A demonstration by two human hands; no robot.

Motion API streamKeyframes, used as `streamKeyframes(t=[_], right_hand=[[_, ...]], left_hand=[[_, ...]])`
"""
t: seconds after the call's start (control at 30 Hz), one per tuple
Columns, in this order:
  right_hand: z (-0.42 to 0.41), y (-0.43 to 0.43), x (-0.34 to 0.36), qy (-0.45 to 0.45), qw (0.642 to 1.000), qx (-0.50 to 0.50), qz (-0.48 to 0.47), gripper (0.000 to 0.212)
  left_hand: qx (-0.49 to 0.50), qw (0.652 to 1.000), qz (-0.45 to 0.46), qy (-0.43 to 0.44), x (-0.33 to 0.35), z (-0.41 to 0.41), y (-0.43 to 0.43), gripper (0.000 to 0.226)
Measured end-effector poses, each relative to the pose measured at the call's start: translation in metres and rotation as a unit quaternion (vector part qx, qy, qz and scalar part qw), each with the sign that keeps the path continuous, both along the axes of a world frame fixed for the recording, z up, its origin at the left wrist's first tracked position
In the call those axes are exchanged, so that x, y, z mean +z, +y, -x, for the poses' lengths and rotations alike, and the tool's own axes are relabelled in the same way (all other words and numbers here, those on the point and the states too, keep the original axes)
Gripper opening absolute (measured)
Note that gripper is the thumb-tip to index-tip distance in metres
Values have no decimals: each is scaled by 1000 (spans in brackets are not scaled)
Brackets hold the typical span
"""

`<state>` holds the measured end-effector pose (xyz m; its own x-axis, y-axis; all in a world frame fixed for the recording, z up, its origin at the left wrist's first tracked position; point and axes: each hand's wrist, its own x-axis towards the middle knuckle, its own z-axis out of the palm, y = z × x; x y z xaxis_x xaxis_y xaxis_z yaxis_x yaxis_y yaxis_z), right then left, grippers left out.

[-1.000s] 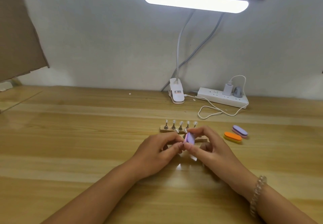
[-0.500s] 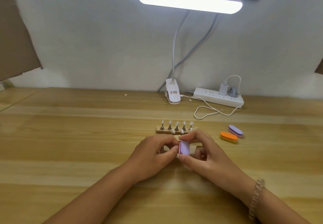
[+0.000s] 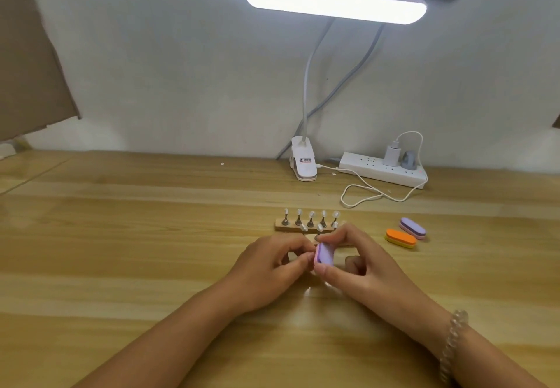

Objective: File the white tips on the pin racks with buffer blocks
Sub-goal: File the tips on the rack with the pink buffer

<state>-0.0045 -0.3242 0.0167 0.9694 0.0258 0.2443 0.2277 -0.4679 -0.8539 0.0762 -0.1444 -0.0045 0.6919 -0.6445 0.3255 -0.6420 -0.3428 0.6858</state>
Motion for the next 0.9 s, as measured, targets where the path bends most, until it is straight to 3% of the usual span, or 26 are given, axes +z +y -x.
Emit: streamKeyframes(t=[0.27, 0.37, 0.5, 0.67, 0.8, 0.9], right_hand=[[2, 1, -2, 1, 1000, 0, -10, 26], [5, 1, 1, 14, 1000, 24, -12, 27], [-5, 1, 1, 3, 998, -50, -36, 24], [3, 1, -3, 12, 998, 11, -53, 26], [-5, 1, -2, 0, 997, -54, -52, 26], [2, 4, -8, -1, 999, -4, -43, 29]], left_hand=[[-4, 1000, -2, -5, 1, 0, 0, 25], [4, 1000, 3, -1, 0, -1, -1, 14], [0, 1000, -10, -8, 0, 0, -1, 13], [0, 1000, 15, 0, 1, 1, -1, 14], [-7, 1000, 19, 10, 2, 3, -1, 15], [1, 1000, 22, 10, 3, 4, 0, 16]])
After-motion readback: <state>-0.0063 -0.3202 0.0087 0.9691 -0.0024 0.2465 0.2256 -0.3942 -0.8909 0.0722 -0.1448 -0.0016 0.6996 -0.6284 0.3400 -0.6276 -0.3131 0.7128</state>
